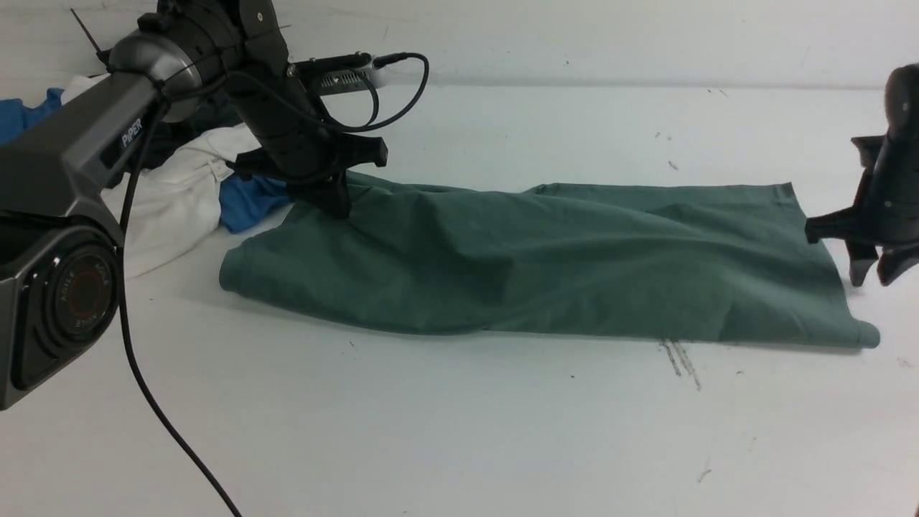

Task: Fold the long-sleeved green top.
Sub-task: Use the right arm to clamp the right edge of the fabric

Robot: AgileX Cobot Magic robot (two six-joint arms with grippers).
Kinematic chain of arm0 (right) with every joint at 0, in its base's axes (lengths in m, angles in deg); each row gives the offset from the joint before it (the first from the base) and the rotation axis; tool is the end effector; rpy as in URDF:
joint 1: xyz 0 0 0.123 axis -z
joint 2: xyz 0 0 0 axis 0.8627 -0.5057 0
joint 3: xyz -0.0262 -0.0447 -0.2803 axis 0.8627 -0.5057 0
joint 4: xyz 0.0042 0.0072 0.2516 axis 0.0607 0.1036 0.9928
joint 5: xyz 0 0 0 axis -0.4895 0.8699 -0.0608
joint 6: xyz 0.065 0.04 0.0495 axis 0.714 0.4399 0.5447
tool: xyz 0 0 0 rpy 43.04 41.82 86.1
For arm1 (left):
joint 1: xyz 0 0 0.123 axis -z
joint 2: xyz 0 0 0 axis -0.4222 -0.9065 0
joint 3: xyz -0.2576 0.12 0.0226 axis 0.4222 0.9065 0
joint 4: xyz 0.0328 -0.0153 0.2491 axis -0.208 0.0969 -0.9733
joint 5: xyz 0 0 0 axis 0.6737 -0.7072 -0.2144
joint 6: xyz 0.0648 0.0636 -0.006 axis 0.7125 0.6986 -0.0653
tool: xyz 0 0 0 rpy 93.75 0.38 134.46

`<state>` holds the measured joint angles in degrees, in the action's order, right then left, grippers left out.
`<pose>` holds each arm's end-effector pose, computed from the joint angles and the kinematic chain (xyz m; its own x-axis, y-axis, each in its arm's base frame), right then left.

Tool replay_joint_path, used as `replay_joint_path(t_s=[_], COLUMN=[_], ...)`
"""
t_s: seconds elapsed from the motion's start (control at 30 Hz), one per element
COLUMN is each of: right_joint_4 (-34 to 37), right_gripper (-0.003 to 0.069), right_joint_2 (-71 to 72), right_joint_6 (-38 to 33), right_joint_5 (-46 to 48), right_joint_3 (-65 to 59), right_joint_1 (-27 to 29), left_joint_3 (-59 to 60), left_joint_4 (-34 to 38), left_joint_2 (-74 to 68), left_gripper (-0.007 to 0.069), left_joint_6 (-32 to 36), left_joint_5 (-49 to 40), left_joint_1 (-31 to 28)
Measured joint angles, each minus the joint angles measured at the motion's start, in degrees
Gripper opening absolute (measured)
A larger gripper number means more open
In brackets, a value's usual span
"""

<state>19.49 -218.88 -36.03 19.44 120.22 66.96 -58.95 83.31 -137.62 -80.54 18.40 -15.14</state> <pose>0.4646 -0.0763 0.1733 -0.9842 0.1571 -0.0816 0.1694 0.9697 -0.1760 0.4928 -0.1068 0.2271 -0.9611 0.0270 -0.2748 0.1018 0.9598 -0.2617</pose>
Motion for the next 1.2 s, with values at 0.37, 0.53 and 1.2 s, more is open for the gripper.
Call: replay_joint_path(t_s=[0.37,0.53,1.2], right_joint_4=[19.99,20.41,18.23], right_gripper=[0.0542,0.0569,0.0025], right_joint_2=[0.37,-3.87,-3.67], right_joint_6=[-6.73,-7.49,-10.65], right_joint_5=[0.05,-0.25,-1.13], right_joint_3=[2.12,2.73,2.39], right_joint_1=[2.29,2.36,0.36], left_joint_3=[0.00,0.00,0.10], left_joint_4=[0.00,0.00,0.27], left_joint_2=[0.00,0.00,6.07], left_gripper=[-0.0004,-0.0004,-0.0003], left_joint_6=[0.00,0.00,1.61], left_joint_5=[0.00,0.00,-0.19], left_joint_1=[0.00,0.00,-4.32])
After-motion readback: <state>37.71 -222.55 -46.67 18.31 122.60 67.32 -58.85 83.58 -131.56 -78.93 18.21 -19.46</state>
